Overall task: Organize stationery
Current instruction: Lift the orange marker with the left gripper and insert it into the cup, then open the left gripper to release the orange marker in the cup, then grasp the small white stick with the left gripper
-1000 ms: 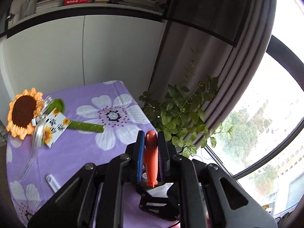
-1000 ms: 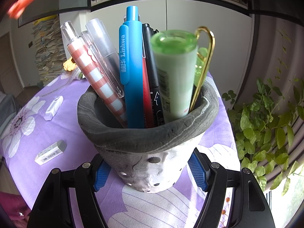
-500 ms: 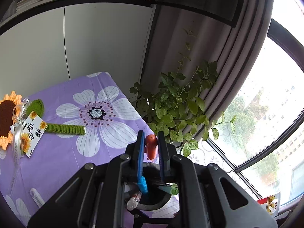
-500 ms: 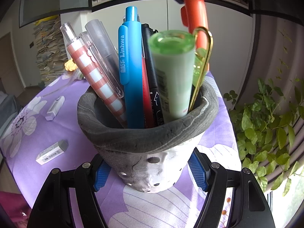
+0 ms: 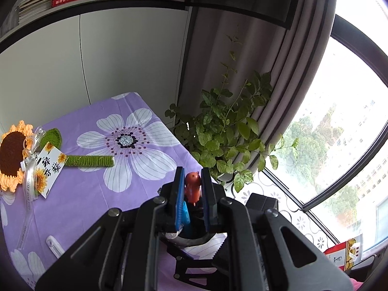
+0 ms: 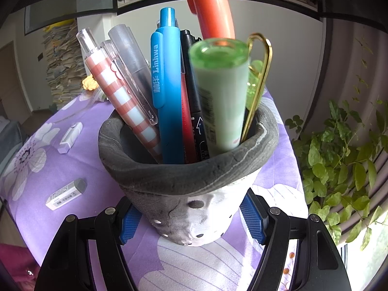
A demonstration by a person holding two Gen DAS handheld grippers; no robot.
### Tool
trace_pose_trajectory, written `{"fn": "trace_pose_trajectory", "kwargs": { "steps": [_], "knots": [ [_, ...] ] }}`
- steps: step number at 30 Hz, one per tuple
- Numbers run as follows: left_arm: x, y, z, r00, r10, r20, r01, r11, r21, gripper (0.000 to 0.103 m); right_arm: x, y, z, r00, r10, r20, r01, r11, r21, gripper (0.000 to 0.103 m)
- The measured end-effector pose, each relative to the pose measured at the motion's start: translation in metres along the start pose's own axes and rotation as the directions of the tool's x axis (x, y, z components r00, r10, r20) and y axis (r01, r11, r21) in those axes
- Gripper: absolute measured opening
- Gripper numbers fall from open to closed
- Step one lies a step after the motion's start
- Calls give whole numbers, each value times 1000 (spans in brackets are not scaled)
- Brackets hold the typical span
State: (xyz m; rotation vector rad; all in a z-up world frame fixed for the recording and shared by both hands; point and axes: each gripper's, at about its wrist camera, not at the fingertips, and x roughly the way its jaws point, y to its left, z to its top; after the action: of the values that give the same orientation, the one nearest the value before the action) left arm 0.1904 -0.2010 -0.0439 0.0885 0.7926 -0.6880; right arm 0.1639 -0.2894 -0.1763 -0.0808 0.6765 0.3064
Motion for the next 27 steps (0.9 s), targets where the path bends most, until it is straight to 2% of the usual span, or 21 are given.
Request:
{"fn": "trace_pose_trajectory", "kwargs": {
  "steps": [2, 4, 8, 12, 14, 17, 21, 24, 27],
  "knots": [
    [6, 2, -3, 1000, 3, -28, -3, 1000, -2, 12, 0, 0, 0, 1000, 1, 0, -1, 1000, 0, 73],
    [5, 3, -3, 999, 22, -24, -22, 1000, -2, 12, 0, 0, 0, 1000, 1, -1, -1, 1000, -1, 73],
    [0, 11, -2, 997, -57, -54, 55, 997, -45, 32, 0, -2, 0, 1000, 0, -1, 0, 1000, -1, 73],
    [-20, 13, -1, 1000, -2, 0, 2, 999, -33, 36, 0, -3, 0, 1000, 0, -1, 0, 1000, 1, 73],
    [-32, 22, -3, 1000, -3, 14, 4, 999, -51, 36, 0, -3, 0, 1000, -1, -1, 1, 1000, 0, 73],
    [-48, 42, -15, 999, 45, 17, -43, 995, -92, 37, 0, -1, -1, 1000, -2, -1, 2, 1000, -1, 73],
    [-48, 71, -48, 992, 110, -67, -119, 983, -142, 38, 0, -1, -1, 1000, -2, -1, 2, 1000, -2, 73],
    [-33, 83, -77, 976, 137, -168, -161, 978, -135, 38, 0, -1, -1, 1000, -1, -1, 1, 1000, -1, 73],
    [-12, 89, -103, 953, 144, -266, -183, 975, -125, 36, 0, 0, -1, 1000, -1, -3, 1, 1000, 0, 73]
  ]
}}
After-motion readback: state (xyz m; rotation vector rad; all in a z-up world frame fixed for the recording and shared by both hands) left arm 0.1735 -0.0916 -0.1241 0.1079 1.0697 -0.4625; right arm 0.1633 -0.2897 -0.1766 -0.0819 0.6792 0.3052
